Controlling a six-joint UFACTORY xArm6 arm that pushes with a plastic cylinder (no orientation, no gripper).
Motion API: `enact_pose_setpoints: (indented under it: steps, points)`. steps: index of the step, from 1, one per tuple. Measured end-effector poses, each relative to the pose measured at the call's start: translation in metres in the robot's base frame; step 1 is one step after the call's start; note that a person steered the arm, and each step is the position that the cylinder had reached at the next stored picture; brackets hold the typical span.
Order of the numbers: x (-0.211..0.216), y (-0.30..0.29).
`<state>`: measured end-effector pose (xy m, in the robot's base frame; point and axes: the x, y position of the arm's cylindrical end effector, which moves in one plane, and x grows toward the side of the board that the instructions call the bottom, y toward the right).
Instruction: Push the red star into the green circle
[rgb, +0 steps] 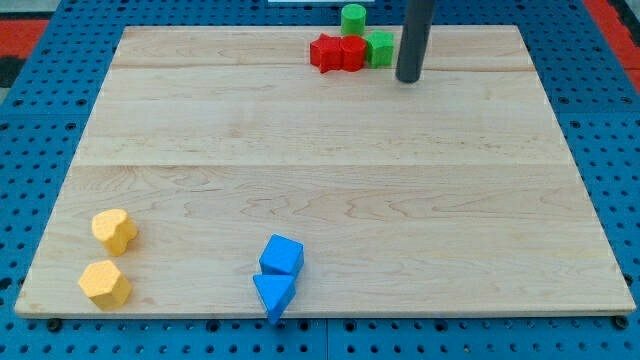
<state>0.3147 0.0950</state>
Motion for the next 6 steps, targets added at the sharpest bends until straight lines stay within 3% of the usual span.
enact_pose_setpoints:
  steps: [2, 4, 5, 6]
  points:
    - [-0.013, -0.1]
    - [-0.083, -0.081]
    - [-0.074, -0.076]
    - [-0.038, -0.151]
